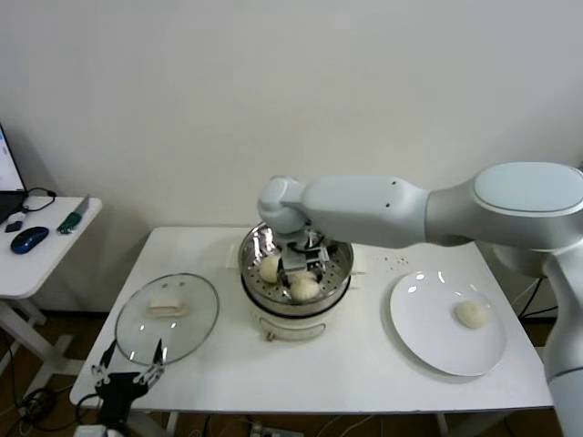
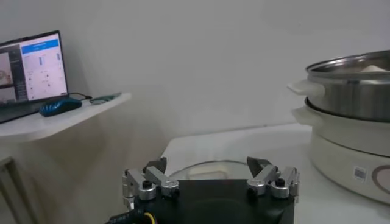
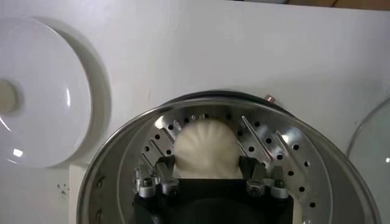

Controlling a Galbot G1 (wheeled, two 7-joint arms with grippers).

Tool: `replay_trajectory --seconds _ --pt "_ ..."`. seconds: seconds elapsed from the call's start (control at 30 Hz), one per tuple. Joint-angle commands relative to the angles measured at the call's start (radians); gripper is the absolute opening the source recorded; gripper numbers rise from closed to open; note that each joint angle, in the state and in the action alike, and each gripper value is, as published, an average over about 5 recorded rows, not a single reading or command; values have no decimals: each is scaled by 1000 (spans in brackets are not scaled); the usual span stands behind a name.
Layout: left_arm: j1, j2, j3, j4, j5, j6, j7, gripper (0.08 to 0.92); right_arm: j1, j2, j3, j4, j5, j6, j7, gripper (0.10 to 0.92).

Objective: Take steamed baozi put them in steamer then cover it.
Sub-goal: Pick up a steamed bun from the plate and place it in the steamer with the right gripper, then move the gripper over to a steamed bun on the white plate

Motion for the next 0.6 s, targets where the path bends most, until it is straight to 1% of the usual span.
replay_trajectory --seconds 0.03,0.13,0.3,0.4,0.5,0.6 --pt "-13 3 6 1 9 6 0 823 -20 15 6 -2 -28 13 3 760" --pt "-23 3 7 -1 14 11 0 823 -16 13 19 -8 -46 23 3 810" --pt "-21 2 7 -10 15 14 -1 823 24 -18 49 -9 -51 35 3 822" --pt "-16 0 8 -13 15 14 -1 823 61 -58 64 -16 -12 14 8 823" --pt "-11 0 7 -14 15 11 -1 823 112 -121 65 -38 70 -59 42 823" --pt "-3 2 6 -17 15 9 -1 823 212 -203 -37 -36 254 -219 101 823"
